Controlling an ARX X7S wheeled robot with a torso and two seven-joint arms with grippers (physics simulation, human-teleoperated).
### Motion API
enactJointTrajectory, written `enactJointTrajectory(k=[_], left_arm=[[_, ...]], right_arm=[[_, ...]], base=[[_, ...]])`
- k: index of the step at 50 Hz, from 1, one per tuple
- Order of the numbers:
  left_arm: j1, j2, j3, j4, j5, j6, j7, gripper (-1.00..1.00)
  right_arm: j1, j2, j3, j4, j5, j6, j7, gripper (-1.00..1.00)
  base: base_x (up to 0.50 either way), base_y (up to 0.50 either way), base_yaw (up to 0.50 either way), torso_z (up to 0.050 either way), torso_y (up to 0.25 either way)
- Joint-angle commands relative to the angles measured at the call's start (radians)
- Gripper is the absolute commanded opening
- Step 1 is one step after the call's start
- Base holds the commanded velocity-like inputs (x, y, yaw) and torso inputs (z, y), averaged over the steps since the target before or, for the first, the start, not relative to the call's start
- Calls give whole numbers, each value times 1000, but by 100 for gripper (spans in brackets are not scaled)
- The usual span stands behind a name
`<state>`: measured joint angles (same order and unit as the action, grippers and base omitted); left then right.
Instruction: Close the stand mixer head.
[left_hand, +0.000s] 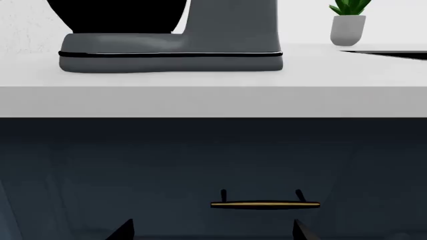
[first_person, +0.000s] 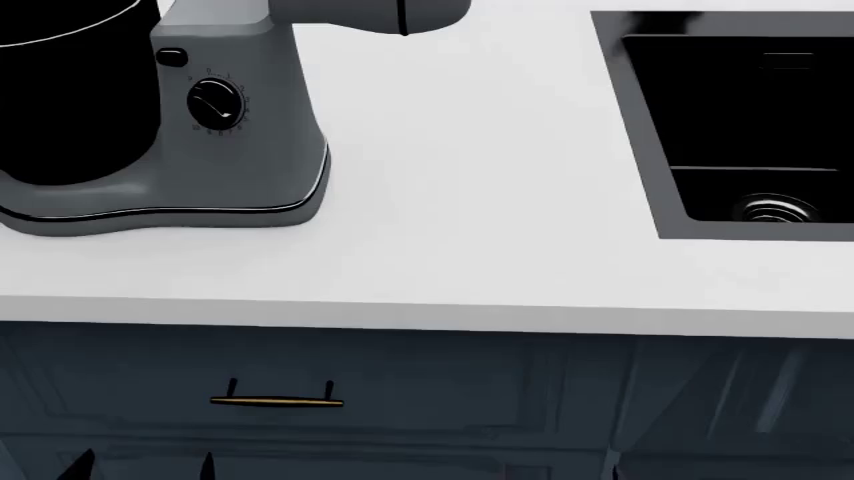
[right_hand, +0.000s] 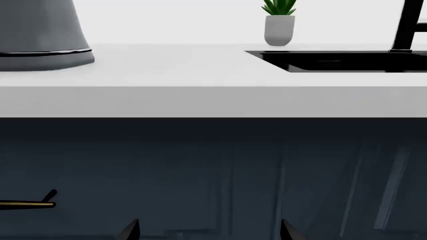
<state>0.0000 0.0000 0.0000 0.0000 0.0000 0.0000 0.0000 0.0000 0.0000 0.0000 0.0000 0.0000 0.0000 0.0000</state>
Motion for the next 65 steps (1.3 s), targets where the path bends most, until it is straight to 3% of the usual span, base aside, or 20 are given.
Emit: enactJointTrajectory(k=[1, 36, 65], left_arm=[[2, -13, 15, 6, -13, -4, -15, 100], [-1, -82, 84, 4, -99, 33, -102, 100], [-5, -113, 121, -1, -136, 48, -127, 100]], right_arm=[[-2, 18, -23, -6, 18, 4, 23, 100], [-4, 83, -96, -22, 88, 4, 97, 100], [-1, 111, -127, -20, 130, 14, 132, 100]], base=[[0, 0, 0, 0, 0], [0, 0, 0, 0, 0], [0, 0, 0, 50, 0]])
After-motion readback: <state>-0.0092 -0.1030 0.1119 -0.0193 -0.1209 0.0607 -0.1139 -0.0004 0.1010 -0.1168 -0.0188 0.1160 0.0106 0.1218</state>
